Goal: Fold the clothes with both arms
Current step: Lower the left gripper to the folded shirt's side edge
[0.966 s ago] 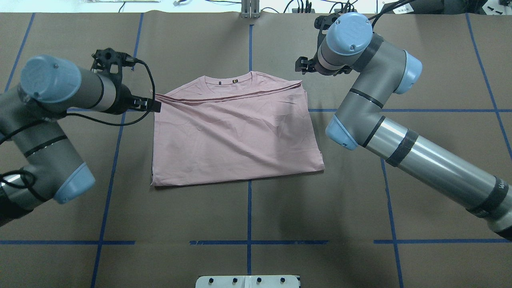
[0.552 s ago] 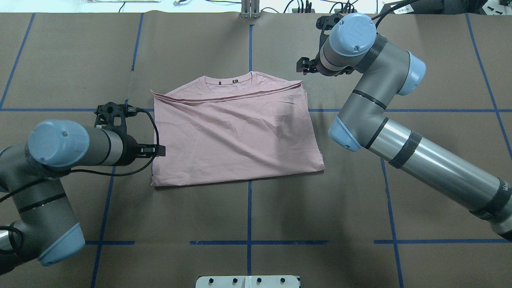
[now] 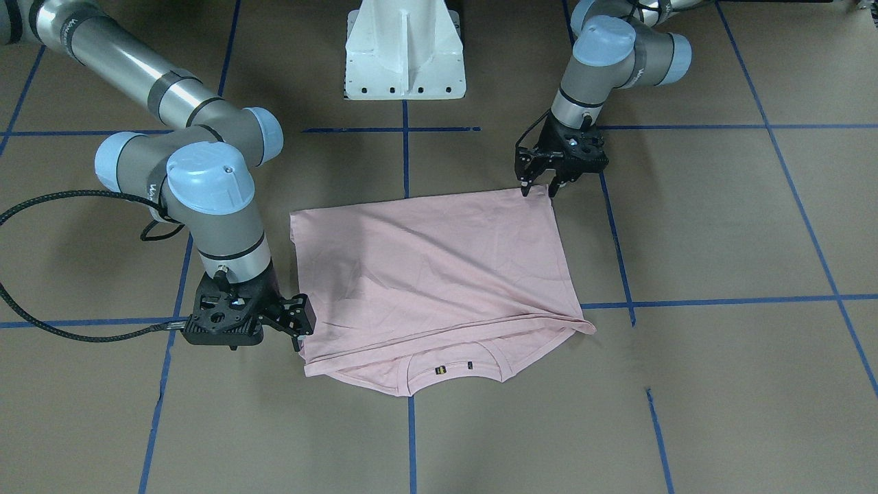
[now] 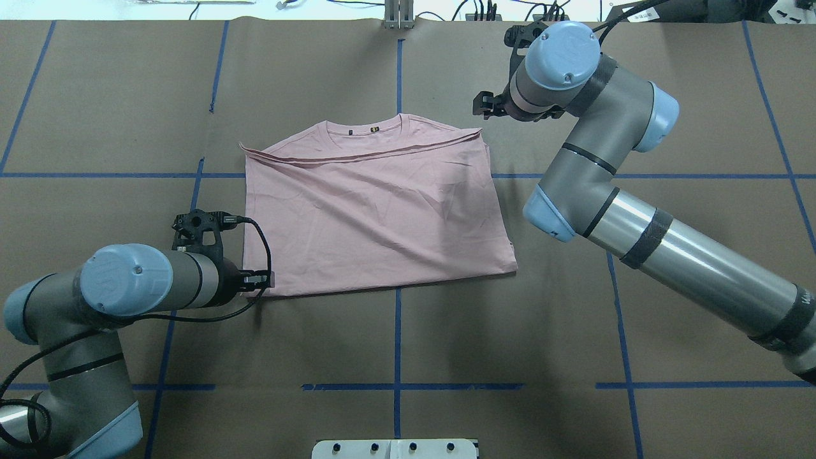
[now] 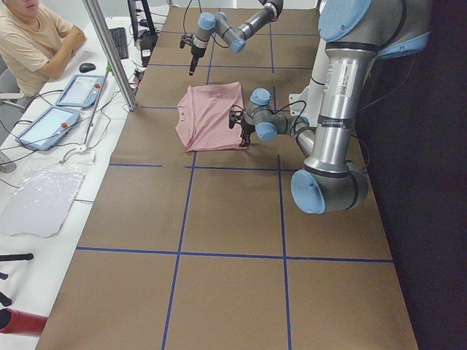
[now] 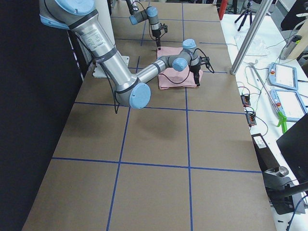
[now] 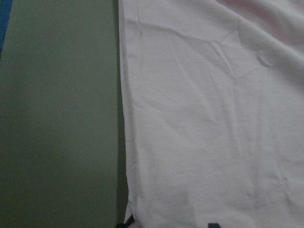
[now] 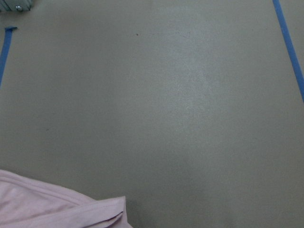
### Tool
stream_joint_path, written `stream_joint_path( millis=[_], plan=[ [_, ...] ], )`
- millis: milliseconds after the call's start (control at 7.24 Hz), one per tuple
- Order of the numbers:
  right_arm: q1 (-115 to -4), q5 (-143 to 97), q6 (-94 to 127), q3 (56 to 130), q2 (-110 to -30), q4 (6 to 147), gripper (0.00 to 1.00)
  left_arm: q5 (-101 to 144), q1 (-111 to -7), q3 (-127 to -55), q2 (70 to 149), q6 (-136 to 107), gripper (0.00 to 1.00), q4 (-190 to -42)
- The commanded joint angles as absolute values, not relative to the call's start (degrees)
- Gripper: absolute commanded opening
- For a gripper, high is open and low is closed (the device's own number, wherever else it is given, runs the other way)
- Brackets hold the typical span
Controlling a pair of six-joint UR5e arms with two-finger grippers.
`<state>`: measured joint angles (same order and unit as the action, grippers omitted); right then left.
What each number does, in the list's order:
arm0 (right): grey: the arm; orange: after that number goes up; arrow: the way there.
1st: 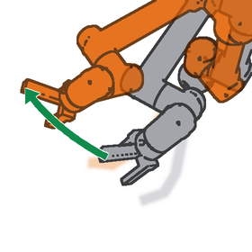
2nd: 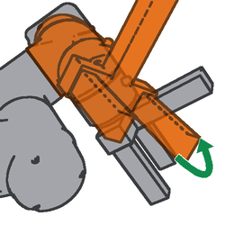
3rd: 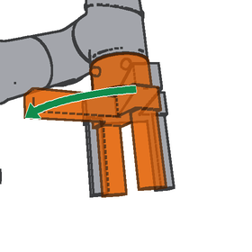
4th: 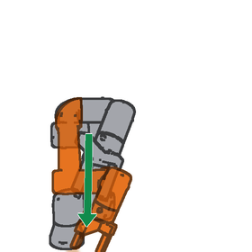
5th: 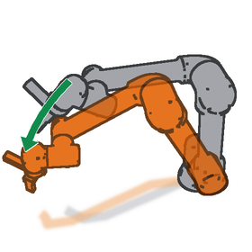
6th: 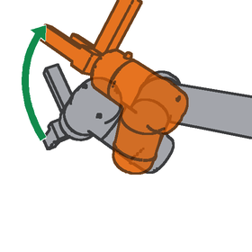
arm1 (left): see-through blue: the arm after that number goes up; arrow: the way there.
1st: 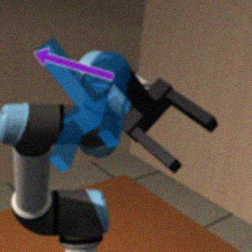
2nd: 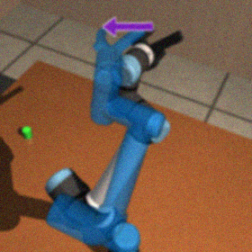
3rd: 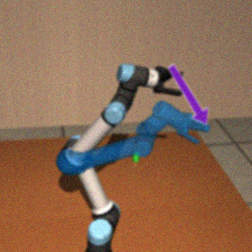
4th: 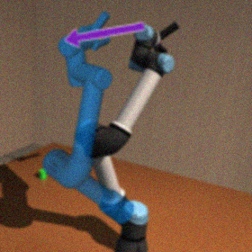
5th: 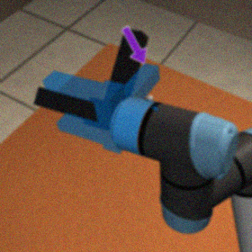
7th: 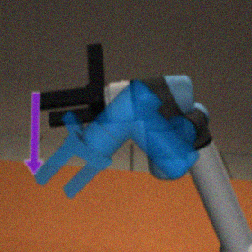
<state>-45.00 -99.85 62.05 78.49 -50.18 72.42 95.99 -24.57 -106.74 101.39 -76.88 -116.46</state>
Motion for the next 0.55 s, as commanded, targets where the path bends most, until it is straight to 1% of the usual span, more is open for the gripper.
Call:
stream_joint_path(
  millis=[0,138,414],
  plan=[
    [-45.0,-99.84,62.05,78.49,-50.36,72.33,1.0,95.98,-24.08,-106.61,101.16,-76.91,0.04,-116.37],
    [-45.0,-99.84,62.14,78.57,-50.36,72.33,1.0,95.89,-24.17,-106.7,100.55,-76.82,0.0,-116.37],
    [-45.0,-99.76,62.23,78.57,-50.36,72.33,1.0,96.32,-24.52,-108.36,96.88,-72.72,0.0,-116.54]
  ],
)
